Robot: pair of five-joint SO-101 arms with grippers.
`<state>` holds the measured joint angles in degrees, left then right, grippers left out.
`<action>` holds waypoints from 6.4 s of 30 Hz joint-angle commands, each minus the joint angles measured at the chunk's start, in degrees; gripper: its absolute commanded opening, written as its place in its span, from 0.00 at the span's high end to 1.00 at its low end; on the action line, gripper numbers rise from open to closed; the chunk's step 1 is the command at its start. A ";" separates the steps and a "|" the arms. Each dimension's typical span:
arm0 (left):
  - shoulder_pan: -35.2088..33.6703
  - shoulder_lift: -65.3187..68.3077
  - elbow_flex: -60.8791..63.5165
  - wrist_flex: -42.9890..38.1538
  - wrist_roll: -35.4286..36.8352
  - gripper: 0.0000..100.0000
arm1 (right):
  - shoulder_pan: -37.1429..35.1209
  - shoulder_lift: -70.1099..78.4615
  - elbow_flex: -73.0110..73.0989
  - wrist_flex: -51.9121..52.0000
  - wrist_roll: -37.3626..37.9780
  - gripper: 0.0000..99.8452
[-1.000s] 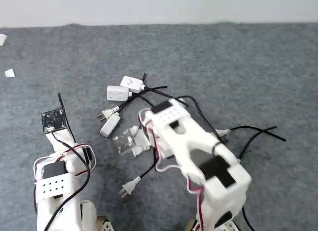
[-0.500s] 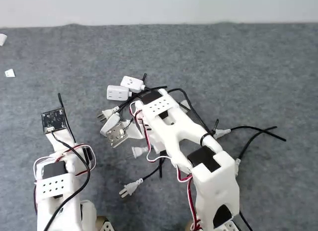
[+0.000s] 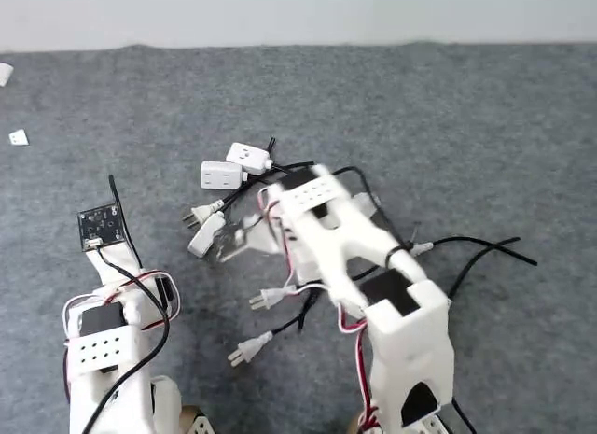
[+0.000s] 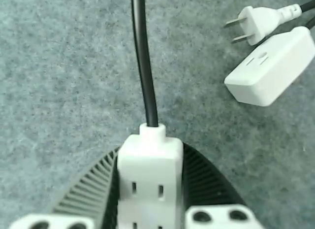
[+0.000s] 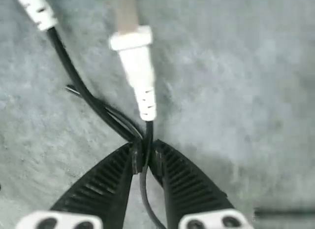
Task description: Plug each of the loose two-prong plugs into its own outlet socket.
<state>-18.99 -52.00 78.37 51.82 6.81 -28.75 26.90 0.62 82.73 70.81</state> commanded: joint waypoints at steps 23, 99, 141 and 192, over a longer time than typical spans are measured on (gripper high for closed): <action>-0.44 -1.05 -0.40 -3.08 -0.26 0.87 | 29.76 -16.04 0.88 -14.73 -26.55 0.62; 37.01 0.97 -3.03 -1.41 13.45 0.99 | 52.79 -57.36 55.47 -35.65 -67.52 0.99; 32.09 -7.91 -1.98 2.20 8.09 0.70 | 46.73 -57.27 58.37 -38.55 -67.52 0.80; 31.74 16.35 -10.07 -5.89 7.74 0.89 | 56.92 -32.13 35.16 -34.86 -75.96 0.85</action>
<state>11.87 -35.47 68.97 47.16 14.73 28.40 0.79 33.32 50.90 -4.88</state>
